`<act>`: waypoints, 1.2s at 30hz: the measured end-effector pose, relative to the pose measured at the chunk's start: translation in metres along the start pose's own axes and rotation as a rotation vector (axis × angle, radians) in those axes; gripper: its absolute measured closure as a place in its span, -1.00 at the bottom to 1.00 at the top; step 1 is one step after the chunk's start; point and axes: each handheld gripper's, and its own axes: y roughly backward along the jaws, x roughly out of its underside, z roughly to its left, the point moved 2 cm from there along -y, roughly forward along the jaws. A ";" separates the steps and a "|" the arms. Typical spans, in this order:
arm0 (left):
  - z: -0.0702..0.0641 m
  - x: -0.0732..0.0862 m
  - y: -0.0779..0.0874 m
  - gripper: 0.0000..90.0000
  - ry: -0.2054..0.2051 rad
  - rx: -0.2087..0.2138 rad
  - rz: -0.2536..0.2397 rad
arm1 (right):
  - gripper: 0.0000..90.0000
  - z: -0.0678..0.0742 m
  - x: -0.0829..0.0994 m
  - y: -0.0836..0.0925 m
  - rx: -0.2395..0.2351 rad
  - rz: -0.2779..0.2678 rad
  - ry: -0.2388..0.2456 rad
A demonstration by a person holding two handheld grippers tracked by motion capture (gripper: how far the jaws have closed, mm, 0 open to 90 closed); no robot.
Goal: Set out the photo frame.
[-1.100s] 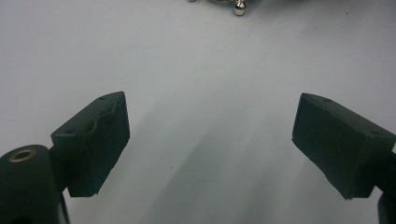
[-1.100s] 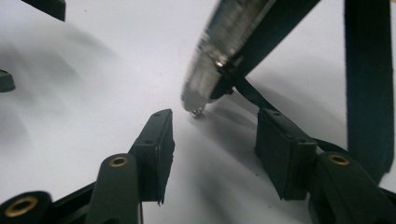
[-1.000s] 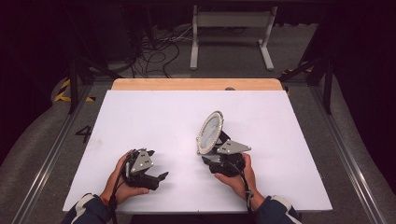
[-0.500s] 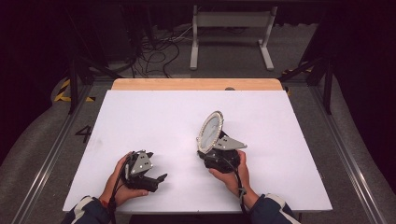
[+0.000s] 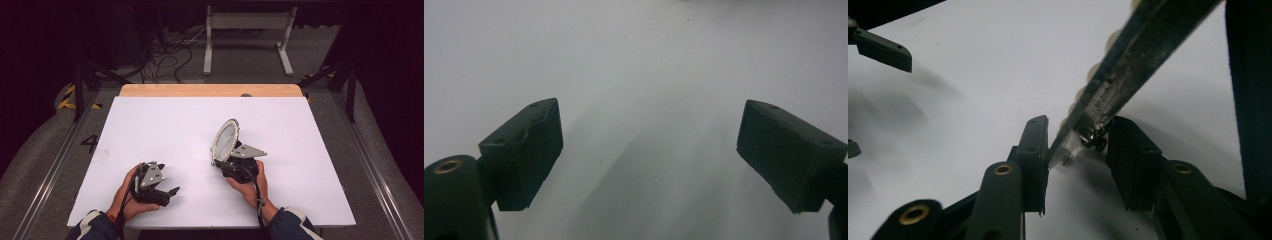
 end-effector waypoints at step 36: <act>-0.004 -0.001 -0.001 -0.70 -0.015 0.016 0.005 | 0.38 -0.003 0.004 -0.011 0.052 -0.029 -0.077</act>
